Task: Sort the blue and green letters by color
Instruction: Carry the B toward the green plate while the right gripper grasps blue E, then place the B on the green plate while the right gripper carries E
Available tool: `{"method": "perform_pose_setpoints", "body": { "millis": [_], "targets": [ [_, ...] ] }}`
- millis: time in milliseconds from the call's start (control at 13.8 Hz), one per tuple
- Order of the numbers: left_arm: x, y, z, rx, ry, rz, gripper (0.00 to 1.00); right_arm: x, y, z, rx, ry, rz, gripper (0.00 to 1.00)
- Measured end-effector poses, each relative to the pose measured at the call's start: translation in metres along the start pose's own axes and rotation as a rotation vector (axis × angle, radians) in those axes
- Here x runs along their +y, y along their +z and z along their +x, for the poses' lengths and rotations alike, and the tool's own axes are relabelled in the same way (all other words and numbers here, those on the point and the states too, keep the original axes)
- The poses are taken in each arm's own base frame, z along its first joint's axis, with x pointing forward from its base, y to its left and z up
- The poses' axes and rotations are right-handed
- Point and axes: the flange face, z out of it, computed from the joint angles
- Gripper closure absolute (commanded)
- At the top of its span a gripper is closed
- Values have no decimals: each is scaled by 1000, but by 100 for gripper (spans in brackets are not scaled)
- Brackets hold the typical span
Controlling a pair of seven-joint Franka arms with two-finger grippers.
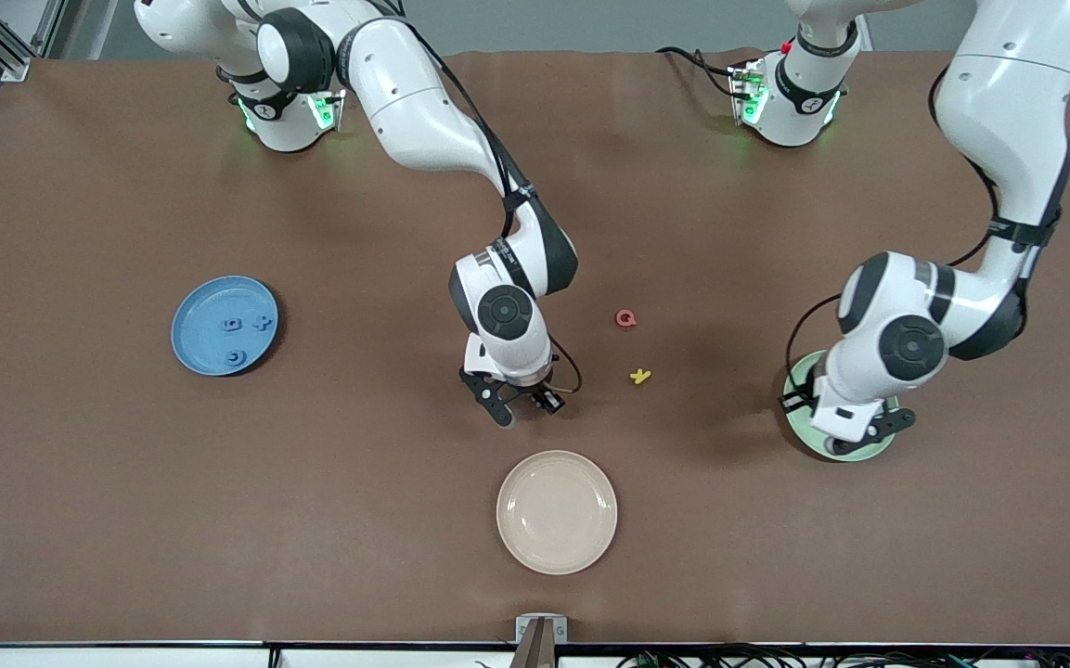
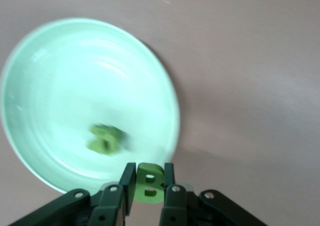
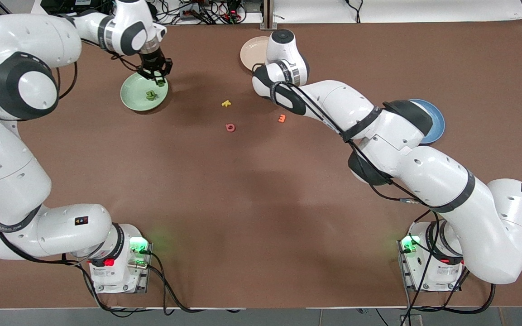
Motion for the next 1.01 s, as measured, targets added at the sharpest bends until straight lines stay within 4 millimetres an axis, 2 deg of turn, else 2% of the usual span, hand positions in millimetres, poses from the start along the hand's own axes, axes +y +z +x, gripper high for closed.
{"method": "perform_pose_setpoints", "body": {
  "millis": [145, 290, 435, 580, 797, 1015],
  "targets": [
    [-22, 4, 11, -8, 28, 0, 99, 2, -5, 8, -25, -23, -57, 100],
    [-36, 6, 16, -13, 41, 0, 98, 8, -17, 27, -67, -80, -136, 100],
    [-39, 10, 15, -21, 42, 2, 97, 11, -44, 51, -110, -164, -179, 100],
    [-37, 18, 9, -38, 50, 8, 97, 16, -80, 79, -146, -296, -216, 100],
    [-37, 26, 2, -52, 56, 14, 97, 38, -137, 139, -200, -463, -281, 100],
    [-37, 27, 3, -44, 67, 6, 97, 73, -187, 211, -267, -598, -296, 100]
  ]
}}
